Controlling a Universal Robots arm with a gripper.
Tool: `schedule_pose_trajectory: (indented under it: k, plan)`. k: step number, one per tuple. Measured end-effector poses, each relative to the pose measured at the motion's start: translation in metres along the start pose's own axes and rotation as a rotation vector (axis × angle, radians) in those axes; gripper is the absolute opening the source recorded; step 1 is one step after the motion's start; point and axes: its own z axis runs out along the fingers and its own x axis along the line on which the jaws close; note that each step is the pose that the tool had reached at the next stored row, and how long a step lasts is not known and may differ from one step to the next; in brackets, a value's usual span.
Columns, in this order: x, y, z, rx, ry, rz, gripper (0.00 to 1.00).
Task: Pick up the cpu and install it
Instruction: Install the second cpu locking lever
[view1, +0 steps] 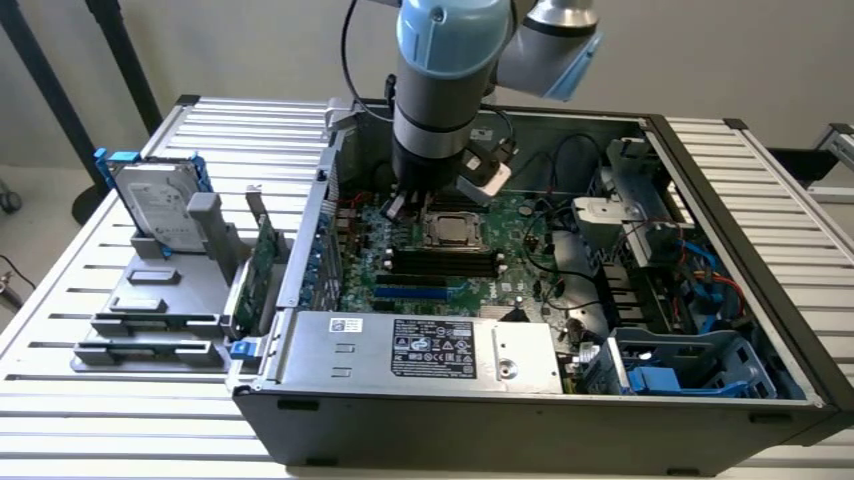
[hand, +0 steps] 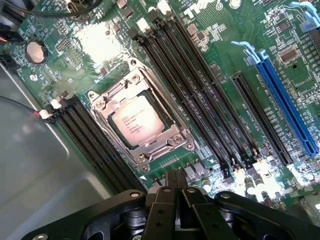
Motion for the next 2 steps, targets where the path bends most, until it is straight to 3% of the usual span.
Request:
schedule_pose_trajectory:
  k: [2]
  plan:
    - [0.0000,0.0000,0.0000,0.0000,0.0000,0.000,0.11]
